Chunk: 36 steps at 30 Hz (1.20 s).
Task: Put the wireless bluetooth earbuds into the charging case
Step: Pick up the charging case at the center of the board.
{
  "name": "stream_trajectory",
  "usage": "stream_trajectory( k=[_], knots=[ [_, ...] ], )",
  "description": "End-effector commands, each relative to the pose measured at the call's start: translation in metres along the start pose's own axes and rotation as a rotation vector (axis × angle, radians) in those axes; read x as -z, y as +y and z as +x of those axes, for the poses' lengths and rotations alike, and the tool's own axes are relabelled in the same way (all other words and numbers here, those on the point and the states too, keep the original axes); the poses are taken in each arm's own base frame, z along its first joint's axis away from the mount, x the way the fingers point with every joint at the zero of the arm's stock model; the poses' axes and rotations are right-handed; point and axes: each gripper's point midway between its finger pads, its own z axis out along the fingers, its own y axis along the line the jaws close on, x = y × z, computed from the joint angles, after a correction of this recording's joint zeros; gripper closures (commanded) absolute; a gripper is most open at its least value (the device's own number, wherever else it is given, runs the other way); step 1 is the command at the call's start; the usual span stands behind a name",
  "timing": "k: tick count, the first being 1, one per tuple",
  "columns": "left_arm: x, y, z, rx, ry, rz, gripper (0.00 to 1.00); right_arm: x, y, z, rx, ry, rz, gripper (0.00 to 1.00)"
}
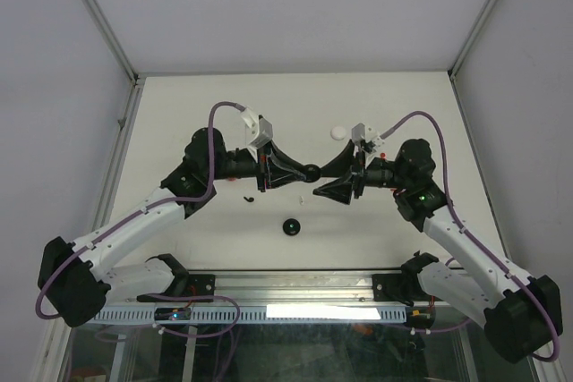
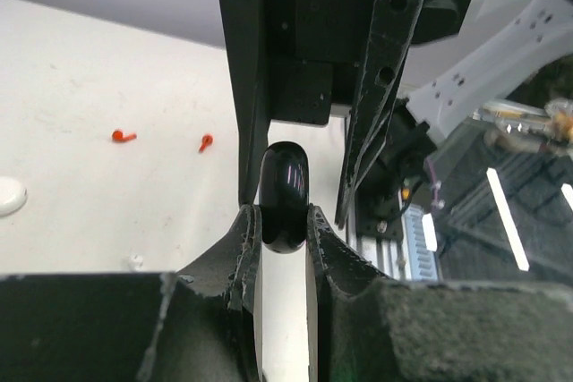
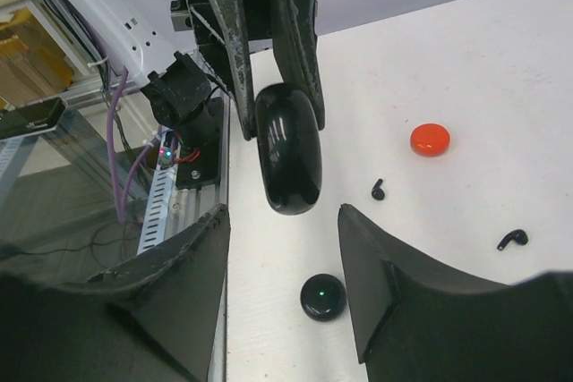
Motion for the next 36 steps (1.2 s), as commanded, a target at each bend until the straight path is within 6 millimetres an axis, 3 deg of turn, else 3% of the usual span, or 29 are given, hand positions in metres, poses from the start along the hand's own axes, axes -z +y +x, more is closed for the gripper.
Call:
stream_trajectory(
  k=[1, 11, 24, 25, 26, 29, 36],
  knots=[
    [0.007, -0.012, -0.001, -0.082, 0.099, 0.047, 1.0, -0.003, 0.012, -0.024, 0.207, -0.044, -0.055, 0.46],
    [0.002, -0.019, 0.002, -0.135, 0.157, 0.073, 1.0, -0.014, 0.015, -0.02, 0.209, -0.041, -0.097, 0.46],
    [0.0, -0.013, 0.003, -0.164, 0.182, 0.048, 1.0, -0.017, 0.013, -0.019, 0.218, -0.038, -0.103, 0.45],
    [0.0, -0.013, 0.003, -0.165, 0.183, 0.047, 1.0, -0.017, 0.013, -0.019, 0.221, -0.038, -0.101, 0.71],
    [0.0, -0.013, 0.002, -0.169, 0.18, 0.045, 1.0, -0.017, 0.012, -0.018, 0.217, -0.035, -0.099, 0.75],
    [0.0, -0.012, 0.0, -0.173, 0.177, 0.038, 1.0, -0.018, 0.011, -0.014, 0.198, -0.023, -0.098, 0.81],
    [0.0, -0.012, -0.004, -0.182, 0.17, 0.029, 1.0, -0.017, 0.011, -0.01, 0.189, -0.014, -0.092, 0.83]
  ],
)
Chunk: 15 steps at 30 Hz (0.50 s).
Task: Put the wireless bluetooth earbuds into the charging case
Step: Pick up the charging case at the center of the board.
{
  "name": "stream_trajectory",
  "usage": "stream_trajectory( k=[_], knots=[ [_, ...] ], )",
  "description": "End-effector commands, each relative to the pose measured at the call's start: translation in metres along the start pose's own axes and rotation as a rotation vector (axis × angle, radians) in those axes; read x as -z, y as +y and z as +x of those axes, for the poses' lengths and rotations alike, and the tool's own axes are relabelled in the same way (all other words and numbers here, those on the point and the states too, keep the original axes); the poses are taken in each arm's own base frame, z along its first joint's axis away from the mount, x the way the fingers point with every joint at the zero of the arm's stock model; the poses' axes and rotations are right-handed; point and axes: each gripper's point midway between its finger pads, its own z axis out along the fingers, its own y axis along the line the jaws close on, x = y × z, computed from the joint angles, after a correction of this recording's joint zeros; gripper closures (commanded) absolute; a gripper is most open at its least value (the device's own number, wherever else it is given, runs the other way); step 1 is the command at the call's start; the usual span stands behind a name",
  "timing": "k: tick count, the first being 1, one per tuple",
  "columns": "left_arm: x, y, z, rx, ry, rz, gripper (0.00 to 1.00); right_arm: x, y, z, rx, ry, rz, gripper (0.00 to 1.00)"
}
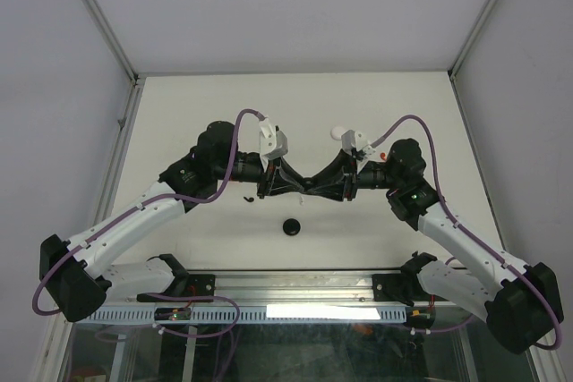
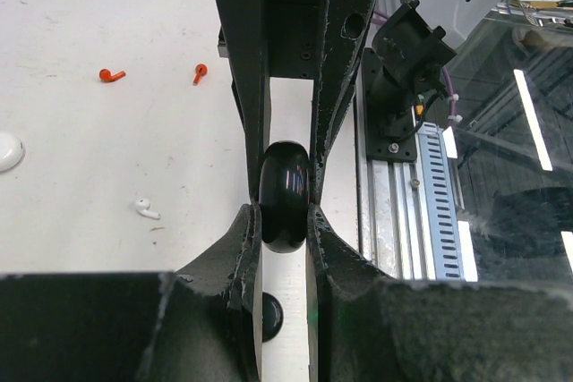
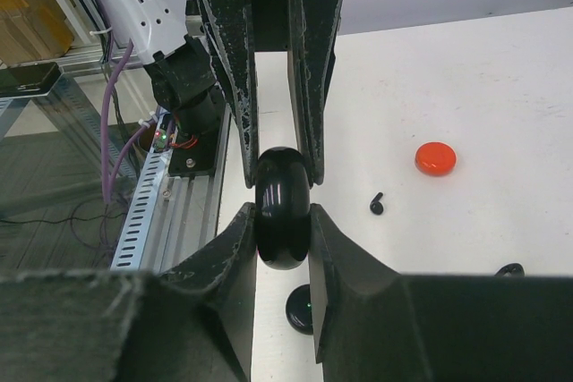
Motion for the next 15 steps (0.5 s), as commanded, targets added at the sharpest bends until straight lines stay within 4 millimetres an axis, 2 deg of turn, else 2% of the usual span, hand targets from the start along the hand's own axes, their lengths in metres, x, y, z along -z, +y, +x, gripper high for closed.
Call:
stream_trajectory(
  k=[1, 3, 7, 15],
  knots=[
    [0.0031, -0.0006, -0.0352, -0.093, -0.073, -0.019, 1.0, -0.0016, 0.0018, -0.0181, 0.07, -0.027, -0.01, 0.83],
    [0.0037, -0.0009, -0.0362, -0.095, -0.076, -0.021, 1.0, -0.0018, 0.0025, -0.0174, 0.067, -0.025, -0.012, 0.76],
    [0.0036, -0.001, -0.0369, -0.098, -0.077, -0.021, 1.0, -0.0019, 0.0016, -0.0146, 0.066, -0.022, -0.007, 0.71],
    [0.0037, -0.0016, -0.0395, -0.104, -0.086, -0.02, 1.0, -0.0022, 0.0, -0.0119, 0.07, -0.021, 0.002, 0.66]
  ],
)
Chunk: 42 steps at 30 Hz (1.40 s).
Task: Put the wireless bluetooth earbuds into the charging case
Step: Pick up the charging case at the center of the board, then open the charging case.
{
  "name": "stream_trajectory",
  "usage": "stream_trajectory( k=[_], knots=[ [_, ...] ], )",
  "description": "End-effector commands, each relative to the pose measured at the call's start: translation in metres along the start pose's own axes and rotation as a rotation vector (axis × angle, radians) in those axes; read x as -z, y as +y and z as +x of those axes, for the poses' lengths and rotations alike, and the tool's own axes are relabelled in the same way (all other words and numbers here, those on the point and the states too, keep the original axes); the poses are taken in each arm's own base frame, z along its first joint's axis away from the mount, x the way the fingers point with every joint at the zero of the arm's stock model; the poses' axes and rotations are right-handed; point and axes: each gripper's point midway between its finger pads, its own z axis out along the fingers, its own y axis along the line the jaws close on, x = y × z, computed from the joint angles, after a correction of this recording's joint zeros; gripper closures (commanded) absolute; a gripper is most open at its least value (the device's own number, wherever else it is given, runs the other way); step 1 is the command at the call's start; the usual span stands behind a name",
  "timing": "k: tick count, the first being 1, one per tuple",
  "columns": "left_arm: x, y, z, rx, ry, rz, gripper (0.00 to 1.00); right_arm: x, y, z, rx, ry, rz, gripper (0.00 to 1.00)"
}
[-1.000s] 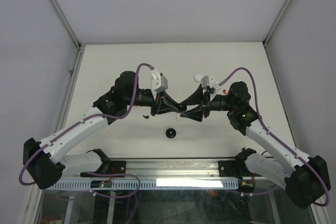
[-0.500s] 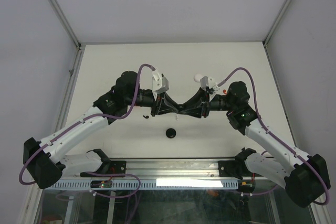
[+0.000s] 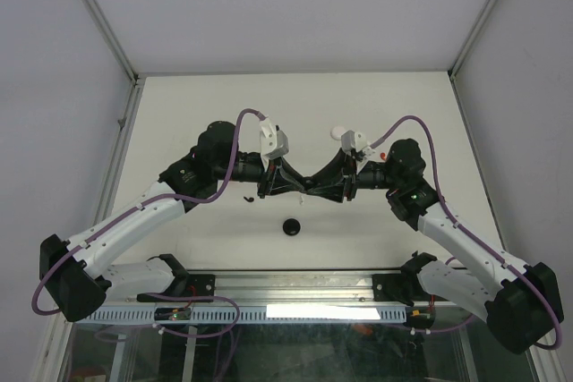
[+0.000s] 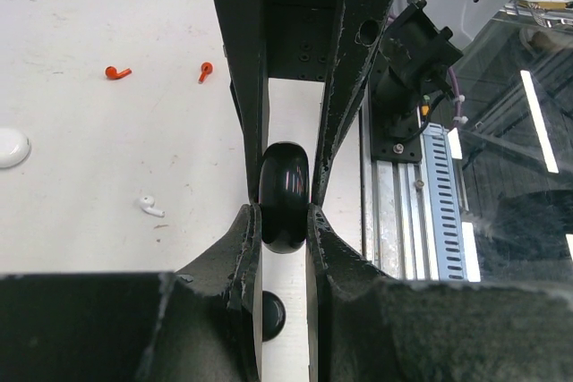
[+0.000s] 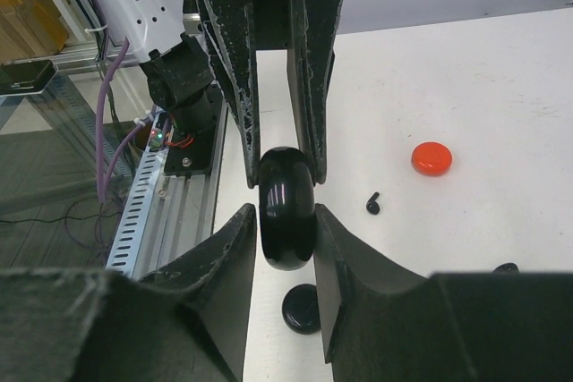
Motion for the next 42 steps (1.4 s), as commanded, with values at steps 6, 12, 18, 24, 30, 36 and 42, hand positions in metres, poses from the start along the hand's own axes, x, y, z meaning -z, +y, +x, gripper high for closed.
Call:
stream_trajectory(
  k=[6, 12, 18, 24, 30, 36, 42],
  knots=[
    [0.005, -0.0029, -0.0392, -0.107, -0.094, -0.008, 1.0, -0.0016, -0.0014, -0.0091, 0.057, -0.019, 0.007, 0.63],
    [0.0056, -0.0041, -0.0396, -0.109, -0.099, -0.005, 1.0, -0.002, -0.0025, -0.0079, 0.052, -0.016, 0.012, 0.63],
    [0.0072, -0.0047, -0.0431, -0.121, -0.112, -0.008, 1.0, -0.0021, -0.0052, -0.005, 0.049, -0.013, 0.026, 0.61],
    [0.0062, -0.0048, -0.0395, -0.114, -0.105, -0.005, 1.0, -0.0021, -0.0059, -0.0049, 0.052, -0.015, 0.028, 0.69],
    [0.0067, -0.0029, -0.0368, -0.112, -0.102, -0.017, 0.99, -0.0021, -0.0051, -0.0062, 0.06, -0.02, 0.024, 0.88],
    [0.0087, 0.0007, -0.0353, -0.098, -0.108, -0.053, 0.64, -0.0018, -0.002, -0.0108, 0.08, -0.041, 0.014, 1.0],
    [0.0098, 0.0017, -0.0358, -0.088, -0.141, -0.07, 0.45, -0.0018, -0.0003, -0.0139, 0.071, -0.081, 0.017, 1.0]
  ],
)
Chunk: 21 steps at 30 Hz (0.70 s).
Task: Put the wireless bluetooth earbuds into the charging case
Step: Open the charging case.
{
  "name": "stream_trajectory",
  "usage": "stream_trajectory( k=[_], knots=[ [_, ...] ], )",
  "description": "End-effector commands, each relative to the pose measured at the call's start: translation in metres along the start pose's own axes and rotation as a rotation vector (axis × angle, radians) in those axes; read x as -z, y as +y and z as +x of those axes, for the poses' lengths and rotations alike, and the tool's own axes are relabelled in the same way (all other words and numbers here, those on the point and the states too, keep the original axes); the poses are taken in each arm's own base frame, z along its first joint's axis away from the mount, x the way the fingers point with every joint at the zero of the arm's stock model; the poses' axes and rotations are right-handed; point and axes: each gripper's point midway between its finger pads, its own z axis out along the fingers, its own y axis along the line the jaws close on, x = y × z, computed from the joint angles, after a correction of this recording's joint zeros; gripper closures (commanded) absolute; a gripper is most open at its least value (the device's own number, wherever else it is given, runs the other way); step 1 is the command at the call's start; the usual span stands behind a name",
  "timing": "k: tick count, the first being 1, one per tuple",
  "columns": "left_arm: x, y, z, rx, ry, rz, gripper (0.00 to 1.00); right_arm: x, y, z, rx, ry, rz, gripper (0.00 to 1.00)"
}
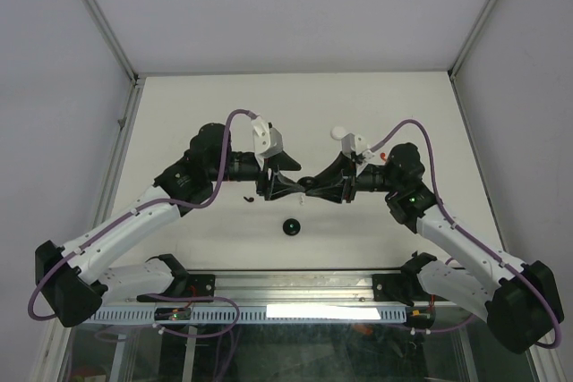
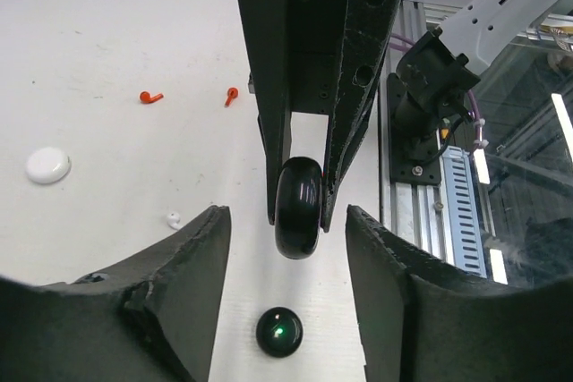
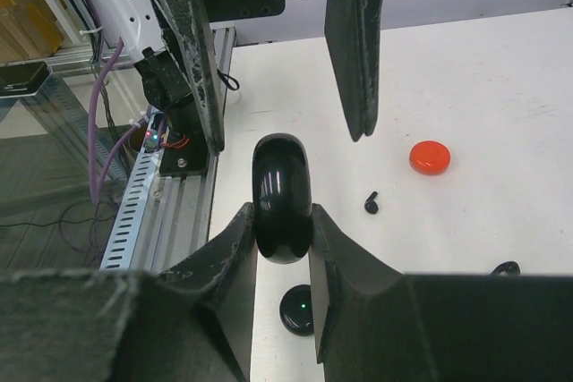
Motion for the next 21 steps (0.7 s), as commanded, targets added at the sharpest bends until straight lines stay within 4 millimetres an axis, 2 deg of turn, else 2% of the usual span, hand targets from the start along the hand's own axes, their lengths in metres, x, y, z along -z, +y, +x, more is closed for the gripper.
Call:
stream_trajectory(
  k=[1, 8, 21],
  knots=[
    [0.004, -0.003, -0.022, -0.047, -0.089, -0.019, 0.44, -0.001, 0.003, -0.021, 0.063, -0.077, -0.002, 1.0],
    [-0.001, -0.002, -0.013, -0.018, -0.078, -0.002, 0.38, 0.0, 0.005, -0.029, 0.078, -0.131, 0.006, 1.0],
    [-0.01, 0.002, -0.008, 0.018, -0.082, 0.003, 0.38, 0.001, 0.006, -0.032, 0.076, -0.173, 0.017, 1.0]
  ],
)
